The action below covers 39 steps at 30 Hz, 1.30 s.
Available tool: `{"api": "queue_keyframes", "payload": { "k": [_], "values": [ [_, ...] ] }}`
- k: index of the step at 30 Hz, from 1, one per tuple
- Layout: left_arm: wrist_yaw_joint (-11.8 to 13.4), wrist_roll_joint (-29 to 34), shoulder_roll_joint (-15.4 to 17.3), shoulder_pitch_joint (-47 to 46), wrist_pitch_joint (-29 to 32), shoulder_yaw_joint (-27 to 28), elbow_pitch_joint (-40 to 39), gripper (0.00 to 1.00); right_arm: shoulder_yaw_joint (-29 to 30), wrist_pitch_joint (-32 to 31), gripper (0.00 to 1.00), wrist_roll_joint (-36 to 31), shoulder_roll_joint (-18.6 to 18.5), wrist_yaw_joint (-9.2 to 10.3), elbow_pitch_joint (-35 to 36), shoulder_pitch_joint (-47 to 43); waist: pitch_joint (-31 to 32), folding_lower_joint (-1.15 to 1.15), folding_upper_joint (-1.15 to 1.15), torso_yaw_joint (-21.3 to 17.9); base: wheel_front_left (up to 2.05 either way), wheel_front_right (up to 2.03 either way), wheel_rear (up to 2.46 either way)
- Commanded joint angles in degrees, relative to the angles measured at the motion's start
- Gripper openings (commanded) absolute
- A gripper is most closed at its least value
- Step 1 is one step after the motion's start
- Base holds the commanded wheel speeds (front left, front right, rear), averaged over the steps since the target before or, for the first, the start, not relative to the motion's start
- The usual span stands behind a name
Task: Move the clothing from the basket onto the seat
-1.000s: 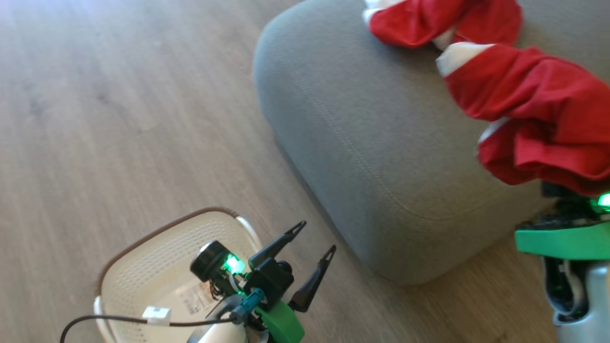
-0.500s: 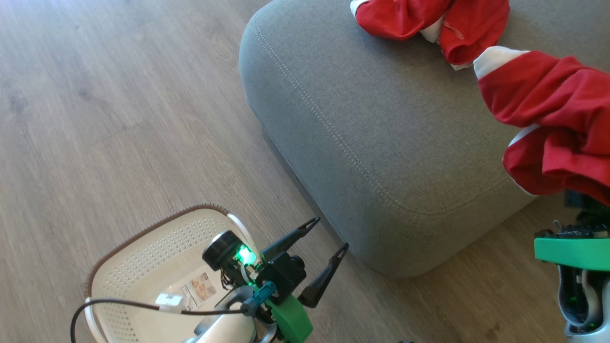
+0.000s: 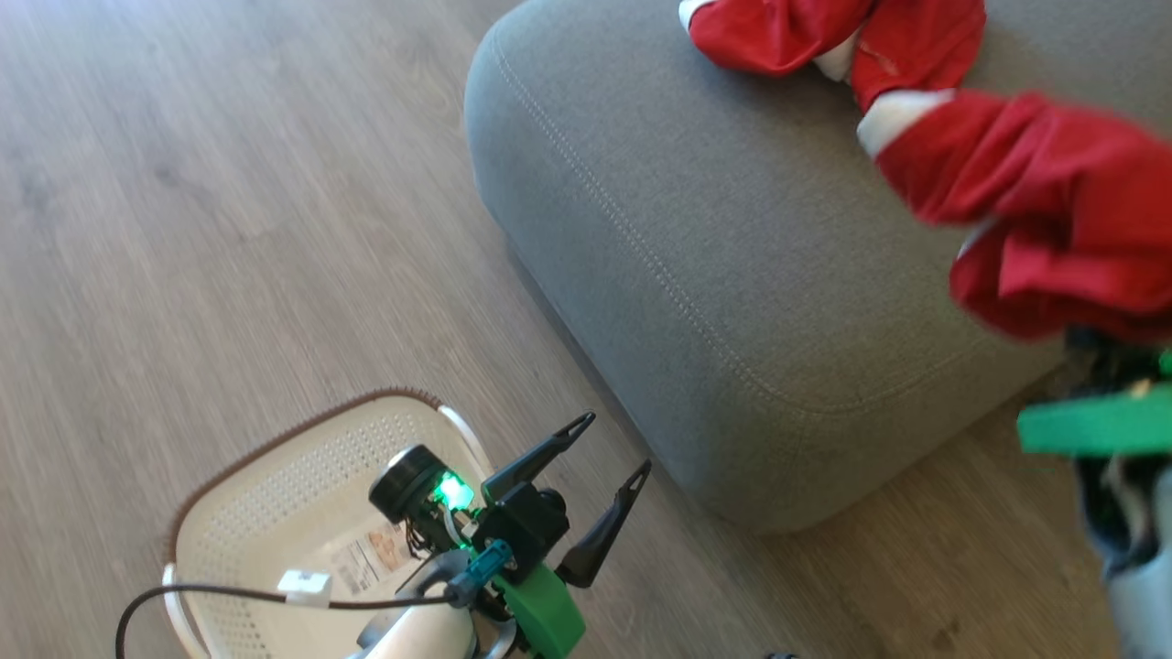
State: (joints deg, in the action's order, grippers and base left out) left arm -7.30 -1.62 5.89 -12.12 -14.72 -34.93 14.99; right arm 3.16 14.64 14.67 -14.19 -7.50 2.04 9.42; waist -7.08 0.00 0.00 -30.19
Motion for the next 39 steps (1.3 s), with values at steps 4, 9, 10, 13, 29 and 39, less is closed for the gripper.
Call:
{"api": "queue_keyframes", "payload": {
  "k": [4,9,10,13,29,39],
  "values": [
    [0.3,1.0,1.1,-1.7,-0.3,1.5,-2.0,1.00,-1.0,0.4,0.00,1.1,-4.5,0.01,-1.1,8.3,-2.6,0.00,0.00,1.8,0.00,0.00,0.00],
    [0.2,1.5,2.5,-3.9,-0.3,1.1,-1.7,1.00,-2.7,0.4,0.00,3.4,-9.2,0.01,-7.3,18.0,-7.2,0.00,0.00,4.0,0.00,0.00,0.00],
    [0.2,1.7,2.8,-4.4,-0.3,0.9,-1.6,1.00,-2.6,0.4,0.00,4.3,-9.9,0.01,-9.0,20.1,-8.1,0.00,0.00,4.4,0.00,0.00,0.00],
    [0.1,2.0,4.0,-6.0,-0.3,0.1,-1.5,1.00,-2.0,0.4,0.00,6.5,-11.8,0.01,-15.0,26.7,-11.2,0.00,0.00,5.7,0.00,0.00,0.00],
    [0.0,2.2,8.3,-13.0,-0.3,-2.2,-6.0,1.00,5.0,0.4,0.00,9.4,-19.5,0.01,-47.3,56.0,-24.6,0.00,0.00,12.8,0.00,0.00,0.00],
    [1.2,1.8,9.0,-14.6,-0.3,-1.7,-7.9,1.00,8.3,0.4,0.00,5.9,-20.2,0.01,-62.6,66.0,-29.2,0.00,0.00,16.2,0.00,0.00,0.00]
  ]
}}
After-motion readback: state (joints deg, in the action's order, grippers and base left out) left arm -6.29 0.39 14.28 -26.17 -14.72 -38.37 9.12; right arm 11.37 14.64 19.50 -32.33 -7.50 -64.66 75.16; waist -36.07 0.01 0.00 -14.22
